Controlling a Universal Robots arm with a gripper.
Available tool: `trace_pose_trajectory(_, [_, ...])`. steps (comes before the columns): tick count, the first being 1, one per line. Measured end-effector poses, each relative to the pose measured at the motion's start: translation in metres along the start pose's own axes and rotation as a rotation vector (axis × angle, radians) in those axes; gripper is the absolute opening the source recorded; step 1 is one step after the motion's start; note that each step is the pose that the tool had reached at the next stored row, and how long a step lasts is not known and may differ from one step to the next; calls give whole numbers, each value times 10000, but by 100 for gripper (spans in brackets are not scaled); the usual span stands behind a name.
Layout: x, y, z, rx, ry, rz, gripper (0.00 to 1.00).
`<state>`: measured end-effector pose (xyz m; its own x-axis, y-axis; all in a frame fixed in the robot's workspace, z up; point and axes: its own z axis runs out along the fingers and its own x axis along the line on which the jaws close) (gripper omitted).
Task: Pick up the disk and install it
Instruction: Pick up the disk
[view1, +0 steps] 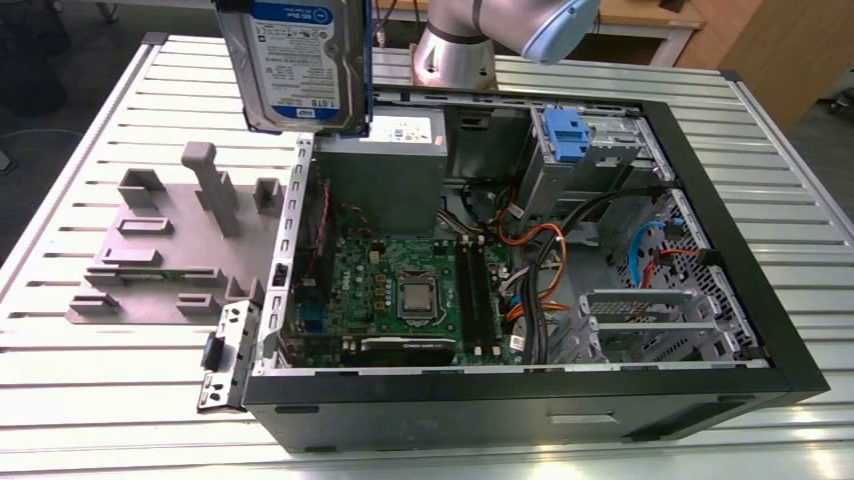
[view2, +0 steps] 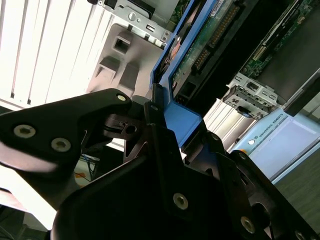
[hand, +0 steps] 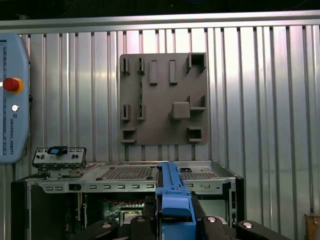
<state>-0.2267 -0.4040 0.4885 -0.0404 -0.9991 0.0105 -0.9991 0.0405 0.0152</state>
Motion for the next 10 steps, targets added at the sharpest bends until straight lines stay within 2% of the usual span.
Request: trace_pose_trajectory(10, [90, -6, 12, 1, -1, 0, 37])
